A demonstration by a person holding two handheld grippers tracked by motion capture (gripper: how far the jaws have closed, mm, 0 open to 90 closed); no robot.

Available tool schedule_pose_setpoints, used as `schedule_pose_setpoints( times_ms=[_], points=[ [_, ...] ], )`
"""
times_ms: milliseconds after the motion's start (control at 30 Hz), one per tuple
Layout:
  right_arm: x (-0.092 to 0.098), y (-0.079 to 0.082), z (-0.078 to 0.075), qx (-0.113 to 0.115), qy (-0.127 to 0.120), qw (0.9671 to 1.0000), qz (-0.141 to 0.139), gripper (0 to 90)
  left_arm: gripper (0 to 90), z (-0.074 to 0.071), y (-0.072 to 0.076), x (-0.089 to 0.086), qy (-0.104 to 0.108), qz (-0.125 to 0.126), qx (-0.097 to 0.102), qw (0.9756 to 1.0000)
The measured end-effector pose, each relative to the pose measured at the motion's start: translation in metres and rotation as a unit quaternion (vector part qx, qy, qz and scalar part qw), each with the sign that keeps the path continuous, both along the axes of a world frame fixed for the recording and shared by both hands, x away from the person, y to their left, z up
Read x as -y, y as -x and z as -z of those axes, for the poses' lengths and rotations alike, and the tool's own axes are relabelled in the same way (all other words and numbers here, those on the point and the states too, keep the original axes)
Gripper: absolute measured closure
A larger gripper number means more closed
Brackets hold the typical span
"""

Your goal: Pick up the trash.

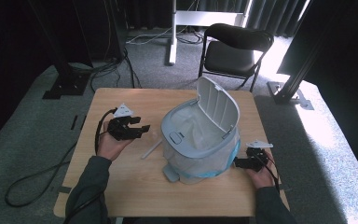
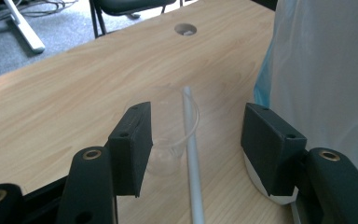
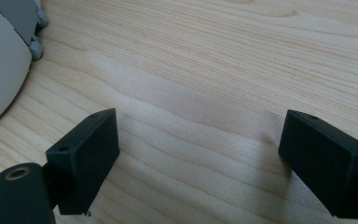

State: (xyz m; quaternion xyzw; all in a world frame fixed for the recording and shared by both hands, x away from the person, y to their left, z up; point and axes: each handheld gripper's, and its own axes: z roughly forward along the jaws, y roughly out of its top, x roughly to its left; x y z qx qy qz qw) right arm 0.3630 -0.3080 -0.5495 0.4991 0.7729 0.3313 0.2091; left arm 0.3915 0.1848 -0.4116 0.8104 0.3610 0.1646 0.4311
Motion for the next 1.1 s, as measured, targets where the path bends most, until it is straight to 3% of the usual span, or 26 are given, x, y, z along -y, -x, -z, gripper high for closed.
schedule_pose_setpoints(
  times_ms=[300, 733, 933, 1100],
  points=[
    [0.0, 0.0, 0.0, 0.0, 0.0, 1.0, 0.0, 11.2, 45.8, 0.024, 0.001, 0.003, -0.007, 0.001, -0.026, 0.9996],
    [0.0, 0.0, 0.0, 0.0, 0.0, 1.0, 0.0, 11.2, 47.5, 0.067, 0.0, 0.002, -0.02, -0.006, -0.074, 0.997],
    [0.0, 0.0, 0.0, 0.0, 0.0, 1.0, 0.0, 11.2, 53.4, 0.081, 0.001, 0.007, -0.043, -0.002, -0.084, 0.9955],
    [0.0, 0.0, 0.0, 0.0, 0.0, 1.0, 0.0, 11.2, 59.2, 0.096, 0.001, 0.011, -0.064, 0.002, -0.101, 0.9929]
  ],
)
